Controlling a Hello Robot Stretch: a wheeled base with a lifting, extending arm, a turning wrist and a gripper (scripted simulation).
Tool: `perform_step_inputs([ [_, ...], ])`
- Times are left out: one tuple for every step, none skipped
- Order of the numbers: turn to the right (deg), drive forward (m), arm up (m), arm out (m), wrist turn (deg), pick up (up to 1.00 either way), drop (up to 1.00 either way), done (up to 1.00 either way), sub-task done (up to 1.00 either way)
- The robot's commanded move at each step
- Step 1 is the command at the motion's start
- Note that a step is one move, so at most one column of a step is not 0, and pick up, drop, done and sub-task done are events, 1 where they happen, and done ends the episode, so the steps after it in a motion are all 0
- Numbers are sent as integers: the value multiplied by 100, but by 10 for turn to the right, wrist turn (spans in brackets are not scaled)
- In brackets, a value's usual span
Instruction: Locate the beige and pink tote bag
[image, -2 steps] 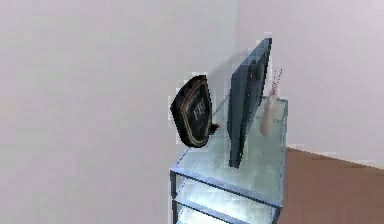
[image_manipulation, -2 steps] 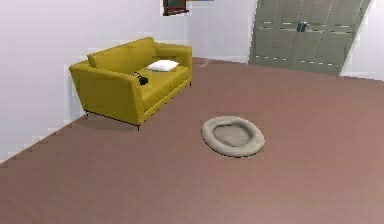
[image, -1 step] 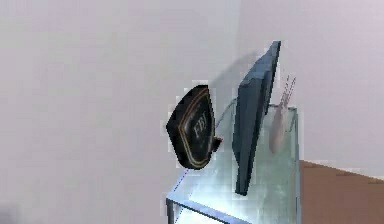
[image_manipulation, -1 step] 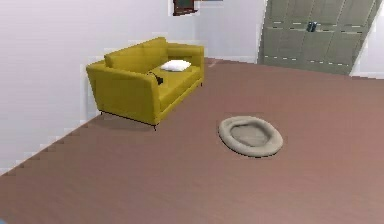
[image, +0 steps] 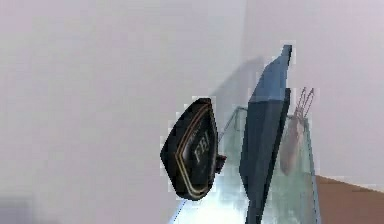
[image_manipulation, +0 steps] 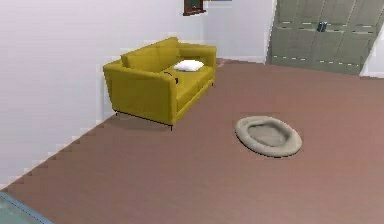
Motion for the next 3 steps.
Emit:
perform_step_inputs([
  [450, 0, 0, 0, 0, 0, 0, 0, 0],
  [450, 0, 0, 0, 0, 0, 0, 0, 0],
  [450, 0, 0, 0, 0, 0, 0, 0, 0],
])
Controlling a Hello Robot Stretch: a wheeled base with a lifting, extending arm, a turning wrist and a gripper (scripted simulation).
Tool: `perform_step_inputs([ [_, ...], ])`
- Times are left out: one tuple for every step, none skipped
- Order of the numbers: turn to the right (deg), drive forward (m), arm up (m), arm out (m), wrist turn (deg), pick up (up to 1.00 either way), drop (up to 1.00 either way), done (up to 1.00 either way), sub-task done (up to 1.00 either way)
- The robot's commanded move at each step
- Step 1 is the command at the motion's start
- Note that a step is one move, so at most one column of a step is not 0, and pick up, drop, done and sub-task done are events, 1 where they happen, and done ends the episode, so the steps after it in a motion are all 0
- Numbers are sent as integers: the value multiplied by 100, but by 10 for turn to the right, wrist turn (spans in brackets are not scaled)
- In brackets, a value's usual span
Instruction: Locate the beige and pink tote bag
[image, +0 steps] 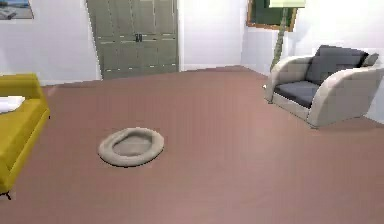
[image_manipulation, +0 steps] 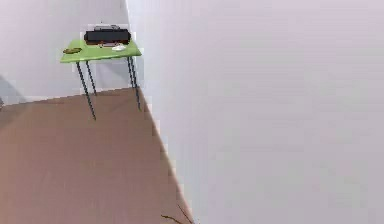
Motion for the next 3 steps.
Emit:
perform_step_inputs([
  [420, 0, 0, 0, 0, 0, 0, 0, 0],
  [0, 60, 0, 0, 0, 0, 0, 0, 0],
  [-450, 0, 0, 0, 0, 0, 0, 0, 0],
])
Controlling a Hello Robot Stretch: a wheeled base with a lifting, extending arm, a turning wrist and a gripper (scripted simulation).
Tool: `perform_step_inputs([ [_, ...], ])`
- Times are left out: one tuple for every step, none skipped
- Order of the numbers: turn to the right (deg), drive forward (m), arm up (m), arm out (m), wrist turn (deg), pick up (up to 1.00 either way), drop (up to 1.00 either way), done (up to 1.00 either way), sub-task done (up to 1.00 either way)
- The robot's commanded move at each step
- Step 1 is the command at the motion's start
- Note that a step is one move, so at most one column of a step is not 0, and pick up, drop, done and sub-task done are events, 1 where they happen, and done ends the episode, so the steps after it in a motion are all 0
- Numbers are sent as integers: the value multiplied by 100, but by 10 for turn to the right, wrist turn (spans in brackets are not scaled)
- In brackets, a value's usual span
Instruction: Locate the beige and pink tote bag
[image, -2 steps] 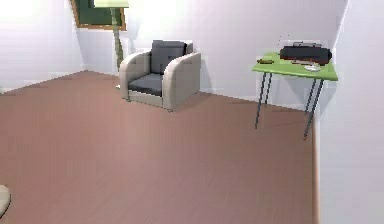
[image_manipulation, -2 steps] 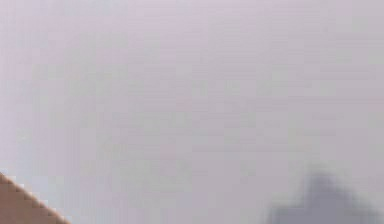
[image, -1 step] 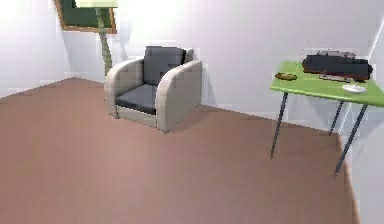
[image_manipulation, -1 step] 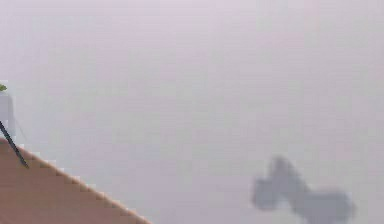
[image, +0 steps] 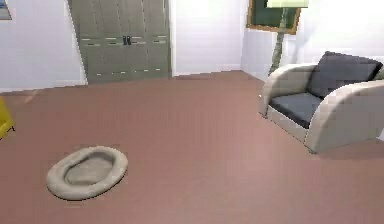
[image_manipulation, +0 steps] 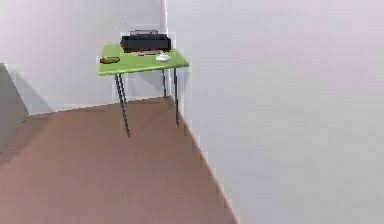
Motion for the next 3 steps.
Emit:
perform_step_inputs([
  [-450, 0, 0, 0, 0, 0, 0, 0, 0],
  [-60, 0, 0, 0, 0, 0, 0, 0, 0],
  [0, 50, 0, 0, 0, 0, 0, 0, 0],
])
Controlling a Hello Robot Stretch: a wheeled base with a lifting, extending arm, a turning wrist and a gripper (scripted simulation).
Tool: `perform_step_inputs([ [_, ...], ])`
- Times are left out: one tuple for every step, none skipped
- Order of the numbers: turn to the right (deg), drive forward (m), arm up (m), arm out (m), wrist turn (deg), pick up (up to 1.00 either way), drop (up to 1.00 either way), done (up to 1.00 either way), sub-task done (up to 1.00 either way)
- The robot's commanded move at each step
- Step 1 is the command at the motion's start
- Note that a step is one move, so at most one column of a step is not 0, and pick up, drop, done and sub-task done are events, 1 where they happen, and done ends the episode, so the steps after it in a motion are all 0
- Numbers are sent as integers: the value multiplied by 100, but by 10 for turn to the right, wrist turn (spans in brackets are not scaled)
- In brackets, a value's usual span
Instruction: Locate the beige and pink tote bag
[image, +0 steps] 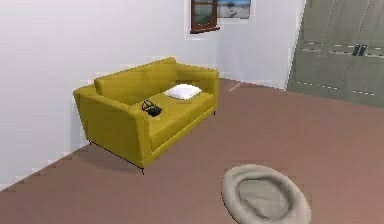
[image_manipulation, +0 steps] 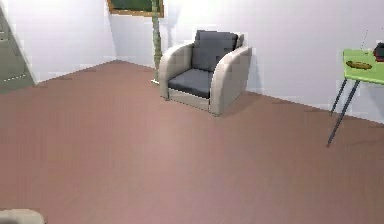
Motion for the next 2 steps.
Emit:
perform_step_inputs([
  [-450, 0, 0, 0, 0, 0, 0, 0, 0],
  [-90, 0, 0, 0, 0, 0, 0, 0, 0],
])
